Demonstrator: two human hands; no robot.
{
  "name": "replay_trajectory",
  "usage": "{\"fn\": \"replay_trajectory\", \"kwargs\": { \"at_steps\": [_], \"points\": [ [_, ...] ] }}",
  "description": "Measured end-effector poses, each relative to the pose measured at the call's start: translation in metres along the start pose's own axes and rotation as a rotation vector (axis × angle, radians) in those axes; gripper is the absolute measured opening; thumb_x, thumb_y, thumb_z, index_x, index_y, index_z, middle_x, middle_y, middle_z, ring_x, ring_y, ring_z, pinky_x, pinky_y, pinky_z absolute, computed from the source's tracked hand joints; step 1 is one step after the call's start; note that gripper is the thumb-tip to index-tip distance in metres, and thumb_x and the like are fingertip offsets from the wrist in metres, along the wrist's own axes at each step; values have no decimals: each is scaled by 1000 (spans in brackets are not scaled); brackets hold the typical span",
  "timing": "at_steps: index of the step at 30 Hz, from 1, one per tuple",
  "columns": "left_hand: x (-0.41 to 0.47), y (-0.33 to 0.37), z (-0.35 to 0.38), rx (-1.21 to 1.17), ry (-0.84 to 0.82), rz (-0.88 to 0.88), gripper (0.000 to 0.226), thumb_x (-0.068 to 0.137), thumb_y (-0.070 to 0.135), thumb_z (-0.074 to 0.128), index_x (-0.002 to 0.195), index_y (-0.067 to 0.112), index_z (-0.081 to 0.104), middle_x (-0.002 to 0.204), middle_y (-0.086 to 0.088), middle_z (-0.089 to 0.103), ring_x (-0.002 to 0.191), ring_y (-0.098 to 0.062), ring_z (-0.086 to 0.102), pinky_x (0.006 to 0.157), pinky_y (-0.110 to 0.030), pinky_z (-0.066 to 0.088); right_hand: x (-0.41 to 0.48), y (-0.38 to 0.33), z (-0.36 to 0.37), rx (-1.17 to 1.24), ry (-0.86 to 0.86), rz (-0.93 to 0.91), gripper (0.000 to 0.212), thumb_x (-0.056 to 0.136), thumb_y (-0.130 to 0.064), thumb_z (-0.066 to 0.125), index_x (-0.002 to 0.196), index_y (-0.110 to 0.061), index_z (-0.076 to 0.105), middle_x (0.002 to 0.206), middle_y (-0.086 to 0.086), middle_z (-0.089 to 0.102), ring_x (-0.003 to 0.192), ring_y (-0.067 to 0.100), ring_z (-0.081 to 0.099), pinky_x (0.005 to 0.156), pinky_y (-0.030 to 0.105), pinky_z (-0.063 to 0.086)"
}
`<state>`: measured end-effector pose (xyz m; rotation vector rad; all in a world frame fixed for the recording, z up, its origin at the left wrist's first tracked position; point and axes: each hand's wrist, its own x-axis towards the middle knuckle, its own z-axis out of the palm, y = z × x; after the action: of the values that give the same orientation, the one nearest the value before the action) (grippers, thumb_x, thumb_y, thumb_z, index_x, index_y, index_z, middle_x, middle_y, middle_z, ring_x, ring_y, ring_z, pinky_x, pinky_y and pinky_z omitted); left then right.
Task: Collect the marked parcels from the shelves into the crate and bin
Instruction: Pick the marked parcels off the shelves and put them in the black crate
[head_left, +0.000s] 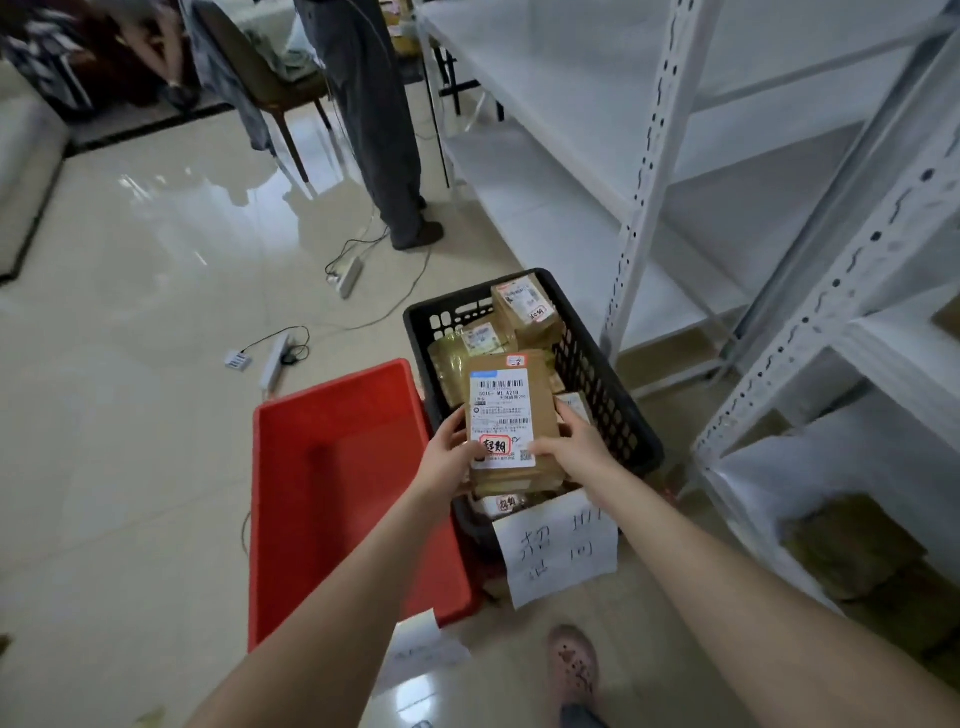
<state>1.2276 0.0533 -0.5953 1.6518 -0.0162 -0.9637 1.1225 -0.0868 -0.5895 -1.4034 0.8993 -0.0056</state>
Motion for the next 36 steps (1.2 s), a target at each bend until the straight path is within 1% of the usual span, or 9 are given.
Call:
{"fn": "replay_trajectory", "kwargs": {
  "at_steps": [3,6,11,13,16,20,27,32,36],
  "points": [
    [39,16,4,-2,21,-29,73,84,-4,57,145,29,36,121,-2,63,101,-25,67,83,-48,57,41,-15,-5,-4,-34,28,78,84,-4,67,149,-28,31,133,0,55,99,13,53,69,24,49],
    [70,34,9,-5,33,-18,73,86,-2,58,147,27,32,121,-2,63,97,-22,69,78,-42,58,82,-35,-11,-31,-42,37,82,83,-5,68,150,-30,28,136,1,53,107,18,56,85,34,52],
    [123,58,11,-3,82,-18,67,89,-2,57,146,23,32,128,-4,58,75,-12,72,70,-38,60,141,-51,-11,-82,-54,20,85,82,0,67,150,-32,27,136,4,54,116,21,57,80,30,53],
    [138,53,16,15,91,-34,61,89,-3,57,141,19,36,127,-4,59,85,-14,69,62,-29,59,158,-42,-14,-140,-27,35,85,81,2,67,149,-32,29,138,3,53,121,22,54,87,34,53],
    [153,25,32,93,103,-8,47,89,1,61,128,20,44,125,-2,60,101,-19,65,76,-37,59,169,-16,-25,-188,52,75,83,80,3,68,148,-28,31,138,4,52,122,22,54,94,40,51],
    [174,8,58,183,90,44,49,88,13,65,133,18,45,126,2,59,105,-17,64,82,-36,58,180,1,-42,-137,190,54,72,85,-2,66,145,-27,37,128,0,59,109,15,59,80,27,51],
    [193,-27,74,392,-9,-156,42,90,16,63,128,14,43,119,2,61,103,-22,65,83,-44,57,182,34,-53,-468,152,206,61,85,-19,67,139,-32,42,126,-3,60,109,20,58,86,36,49],
    [177,-45,81,377,-36,-227,42,89,16,65,125,14,44,119,-4,64,99,-22,67,78,-44,59,165,52,-62,-494,141,290,56,84,-18,66,134,-31,45,121,-2,63,97,17,59,80,33,50],
    [165,-39,84,344,-71,-348,38,89,13,64,120,12,42,121,-6,62,100,-25,67,71,-40,61,157,50,-68,-555,105,348,64,82,-16,66,140,-27,41,125,1,61,103,21,59,85,34,49]
  ]
}}
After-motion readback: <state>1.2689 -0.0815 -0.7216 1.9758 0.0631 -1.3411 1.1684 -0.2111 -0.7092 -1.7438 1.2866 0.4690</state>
